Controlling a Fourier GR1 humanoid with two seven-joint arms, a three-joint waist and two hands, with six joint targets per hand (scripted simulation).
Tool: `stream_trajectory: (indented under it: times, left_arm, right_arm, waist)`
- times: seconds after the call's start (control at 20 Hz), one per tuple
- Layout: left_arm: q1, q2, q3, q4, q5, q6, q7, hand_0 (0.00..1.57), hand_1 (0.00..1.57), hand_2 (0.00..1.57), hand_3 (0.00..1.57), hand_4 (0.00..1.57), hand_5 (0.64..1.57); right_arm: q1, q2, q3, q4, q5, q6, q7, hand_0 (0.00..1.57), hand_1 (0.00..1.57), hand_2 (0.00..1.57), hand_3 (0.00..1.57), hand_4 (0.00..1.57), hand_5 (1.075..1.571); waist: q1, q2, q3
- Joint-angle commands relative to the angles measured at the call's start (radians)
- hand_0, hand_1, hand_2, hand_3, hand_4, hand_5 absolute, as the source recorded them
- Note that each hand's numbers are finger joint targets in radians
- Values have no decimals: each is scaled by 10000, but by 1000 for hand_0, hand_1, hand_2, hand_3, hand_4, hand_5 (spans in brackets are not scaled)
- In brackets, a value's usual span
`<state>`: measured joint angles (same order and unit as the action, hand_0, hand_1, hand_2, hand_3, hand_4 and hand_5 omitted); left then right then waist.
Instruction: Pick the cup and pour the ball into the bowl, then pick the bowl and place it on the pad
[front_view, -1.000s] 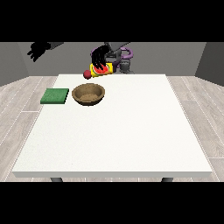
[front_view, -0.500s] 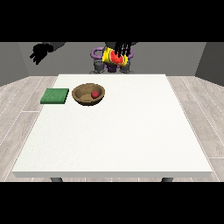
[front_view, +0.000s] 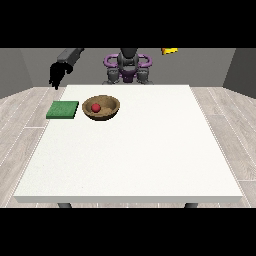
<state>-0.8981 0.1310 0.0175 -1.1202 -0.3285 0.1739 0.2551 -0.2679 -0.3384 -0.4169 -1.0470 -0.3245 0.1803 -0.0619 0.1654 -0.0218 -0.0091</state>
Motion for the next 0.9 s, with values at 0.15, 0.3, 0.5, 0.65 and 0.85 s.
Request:
stream_trajectory:
  times: [0.15, 0.3, 0.5, 0.65, 0.85]
  left_arm:
    - [101, 1613, 2491, -489, 3691, -3190, -978, 0, 0, 0, 0, 1058, 1561]
    - [21, 2620, 3145, -327, 4463, -4277, -753, 0, 0, 0, 0, 1050, 1559]
    - [328, 3145, 3383, -416, 4749, -4644, -748, 0, 0, 0, 0, 1023, 1560]
    - [699, 3028, 3305, -872, 4763, -4442, -895, 0, 0, 0, 0, 984, 1552]
    - [1676, 3186, 3531, -1143, 5283, -5009, -946, 0, 0, 0, 0, 1011, 1535]
  right_arm:
    - [148, 689, -96, 383, 53, -508, -776, 0, 0, 0, 0, 730, 1566]
    - [78, 983, -141, 713, 31, -570, -1389, 0, 0, 0, 0, 735, 1566]
    - [-577, 1033, 63, 1655, 194, -364, -2067, 0, 0, 0, 0, 701, 1565]
    - [-1065, 1136, 68, 2532, 259, -351, -2789, 0, 0, 0, 0, 611, 1557]
    - [-1052, 1225, 141, 3194, 326, -354, -3057, 0, 0, 0, 0, 565, 1560]
  waist:
    - [802, 945, 82]
    - [837, 1246, 92]
    - [575, 1737, 96]
    - [458, 1948, 100]
    - [587, 1673, 98]
